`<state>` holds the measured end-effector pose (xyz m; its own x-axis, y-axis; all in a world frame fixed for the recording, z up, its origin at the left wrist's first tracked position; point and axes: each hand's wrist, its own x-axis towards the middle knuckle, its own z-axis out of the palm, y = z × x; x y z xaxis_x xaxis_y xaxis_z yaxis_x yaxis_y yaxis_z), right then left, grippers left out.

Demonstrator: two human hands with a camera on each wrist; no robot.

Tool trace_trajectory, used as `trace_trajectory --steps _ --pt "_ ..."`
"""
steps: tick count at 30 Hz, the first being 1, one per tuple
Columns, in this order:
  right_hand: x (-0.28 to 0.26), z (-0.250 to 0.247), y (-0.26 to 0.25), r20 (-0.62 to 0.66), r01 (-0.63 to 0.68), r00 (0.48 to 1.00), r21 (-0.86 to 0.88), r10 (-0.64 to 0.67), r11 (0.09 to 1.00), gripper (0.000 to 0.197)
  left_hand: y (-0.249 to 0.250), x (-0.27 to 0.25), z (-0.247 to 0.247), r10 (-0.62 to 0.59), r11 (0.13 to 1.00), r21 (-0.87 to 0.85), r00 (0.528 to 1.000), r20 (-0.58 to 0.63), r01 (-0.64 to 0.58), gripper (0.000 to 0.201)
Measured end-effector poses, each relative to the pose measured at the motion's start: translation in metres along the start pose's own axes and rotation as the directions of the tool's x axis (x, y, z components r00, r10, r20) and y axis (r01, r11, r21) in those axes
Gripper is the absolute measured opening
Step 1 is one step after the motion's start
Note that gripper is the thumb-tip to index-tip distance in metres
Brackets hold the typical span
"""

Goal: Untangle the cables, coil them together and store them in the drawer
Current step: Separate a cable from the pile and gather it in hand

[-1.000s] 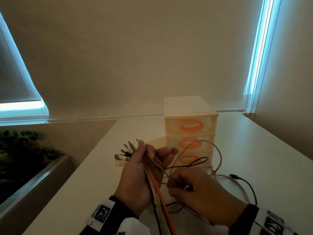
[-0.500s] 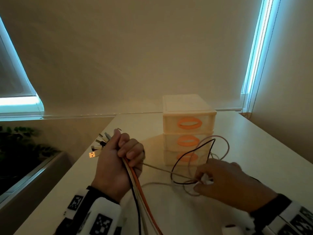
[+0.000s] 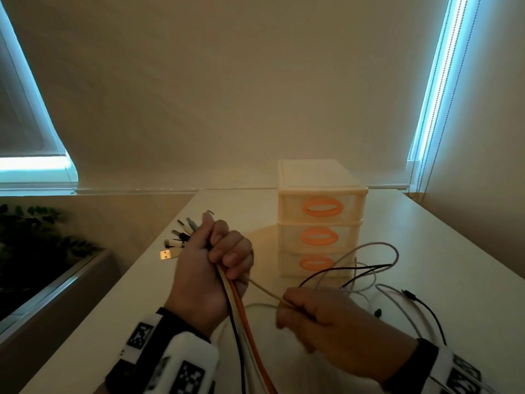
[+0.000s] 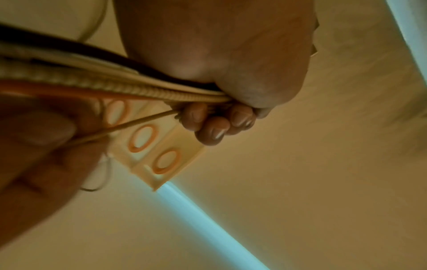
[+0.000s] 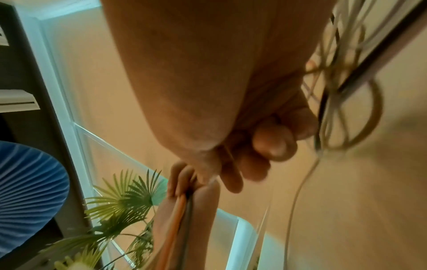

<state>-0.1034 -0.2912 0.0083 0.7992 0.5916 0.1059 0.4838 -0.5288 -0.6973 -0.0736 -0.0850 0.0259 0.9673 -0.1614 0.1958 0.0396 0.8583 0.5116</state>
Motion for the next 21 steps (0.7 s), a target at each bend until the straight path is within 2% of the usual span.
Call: trace_trajectory --steps 4,8,11,13,16,19,21 --pt "-0.005 -0.024 0.016 -0.225 -0.081 0.972 -0.037 0.07 0.996 0.026 0.013 0.002 -0.005 0.041 0.998 -0.055 0.999 -0.007 -0.041 0.046" --pt "-0.008 -0.026 0.013 -0.309 -0.145 0.951 -0.344 0.035 0.928 0.035 0.005 0.002 -0.006 -0.026 0.999 -0.037 0.996 0.084 0.03 0.048" --pt "-0.006 -0.023 0.016 -0.454 -0.092 0.889 -0.296 -0.056 0.951 0.03 0.008 0.001 -0.005 -0.085 0.996 0.039 0.979 0.183 0.079 0.049" --pt "-0.004 -0.023 0.018 -0.483 -0.082 0.874 -0.243 -0.047 0.966 0.023 0.005 0.0 -0.003 -0.182 0.983 0.086 0.939 0.292 0.164 0.05" --pt "-0.002 -0.021 0.021 -0.485 -0.121 0.874 -0.212 0.003 0.97 0.022 -0.007 -0.004 0.004 -0.322 0.946 0.125 0.84 0.438 0.298 0.053" --pt "0.001 -0.019 0.021 -0.585 -0.074 0.811 -0.146 -0.026 0.987 0.021 -0.019 -0.011 0.008 -0.444 0.888 0.331 0.785 0.433 0.32 0.052" --pt "0.002 -0.017 0.018 -0.628 0.009 0.774 -0.125 -0.087 0.992 0.017 -0.03 -0.014 0.009 -0.501 0.778 0.571 0.806 0.315 0.26 0.052"
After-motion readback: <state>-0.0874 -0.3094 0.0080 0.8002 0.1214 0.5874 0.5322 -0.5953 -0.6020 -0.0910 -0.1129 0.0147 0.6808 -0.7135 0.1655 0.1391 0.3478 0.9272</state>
